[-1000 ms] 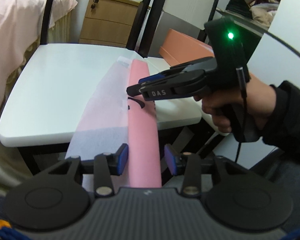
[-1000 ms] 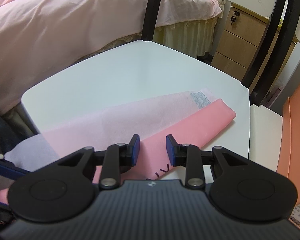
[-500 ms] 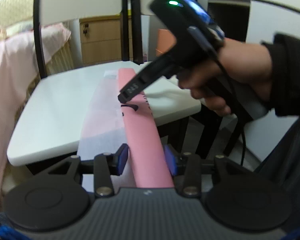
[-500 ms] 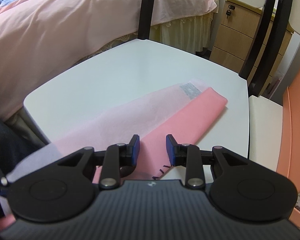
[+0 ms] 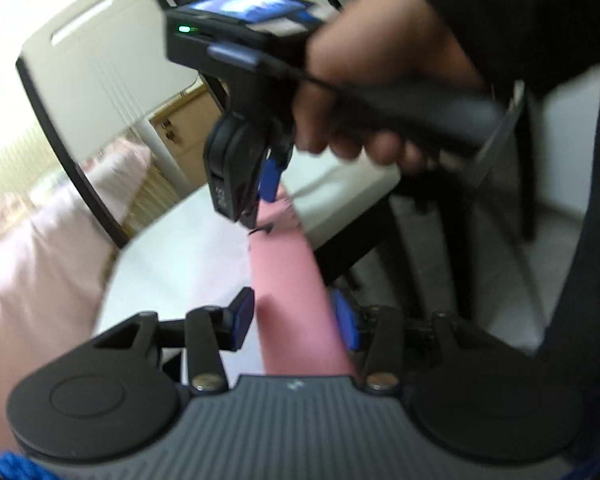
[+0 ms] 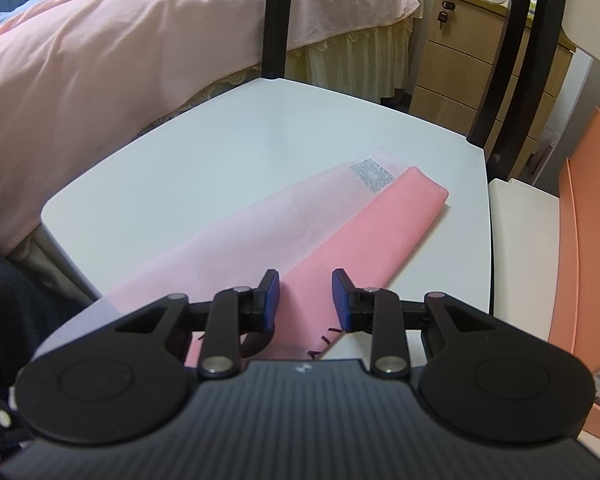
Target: Fold shopping bag
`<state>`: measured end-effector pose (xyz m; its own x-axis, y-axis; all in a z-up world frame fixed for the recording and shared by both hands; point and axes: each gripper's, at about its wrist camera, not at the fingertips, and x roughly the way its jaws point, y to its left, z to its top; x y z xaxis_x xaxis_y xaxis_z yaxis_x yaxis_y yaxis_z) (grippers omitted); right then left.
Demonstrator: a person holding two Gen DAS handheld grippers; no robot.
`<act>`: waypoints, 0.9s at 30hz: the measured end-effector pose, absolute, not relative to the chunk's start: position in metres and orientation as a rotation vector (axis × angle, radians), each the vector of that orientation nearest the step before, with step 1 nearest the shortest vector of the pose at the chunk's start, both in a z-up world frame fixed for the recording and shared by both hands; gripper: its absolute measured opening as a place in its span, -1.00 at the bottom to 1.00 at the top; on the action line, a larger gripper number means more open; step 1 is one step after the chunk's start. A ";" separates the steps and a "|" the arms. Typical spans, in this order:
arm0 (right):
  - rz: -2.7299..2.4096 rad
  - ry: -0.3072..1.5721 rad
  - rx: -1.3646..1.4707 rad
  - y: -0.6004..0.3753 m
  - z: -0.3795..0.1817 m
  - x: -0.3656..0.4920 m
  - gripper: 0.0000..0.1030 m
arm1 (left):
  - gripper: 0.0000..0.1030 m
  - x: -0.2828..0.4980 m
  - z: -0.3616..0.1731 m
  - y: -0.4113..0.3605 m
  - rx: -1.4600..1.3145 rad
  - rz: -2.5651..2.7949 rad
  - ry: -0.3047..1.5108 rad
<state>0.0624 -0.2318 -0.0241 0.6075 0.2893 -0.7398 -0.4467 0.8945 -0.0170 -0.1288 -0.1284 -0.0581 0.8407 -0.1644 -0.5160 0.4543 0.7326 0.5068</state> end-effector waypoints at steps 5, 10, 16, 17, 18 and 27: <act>0.408 0.816 -0.196 -0.236 -0.024 0.064 -0.39 | -0.06 -0.125 -0.071 -0.119 0.760 -0.280 0.467; 0.393 0.823 -0.171 -0.239 -0.024 0.065 -0.39 | -0.06 -0.118 -0.069 -0.098 0.787 -0.152 0.447; 0.382 0.837 -0.110 -0.242 -0.025 0.066 -0.38 | -0.01 -0.102 -0.065 -0.078 0.736 -0.064 0.455; 0.382 0.838 -0.105 -0.241 -0.025 0.066 -0.38 | 0.00 -0.102 -0.065 -0.078 0.738 -0.063 0.454; 0.381 0.837 -0.107 -0.240 -0.025 0.066 -0.38 | 0.00 -0.104 -0.065 -0.079 0.740 -0.064 0.449; 0.383 0.838 -0.112 -0.240 -0.025 0.065 -0.38 | 0.07 -0.143 -0.069 -0.102 0.869 -0.107 0.300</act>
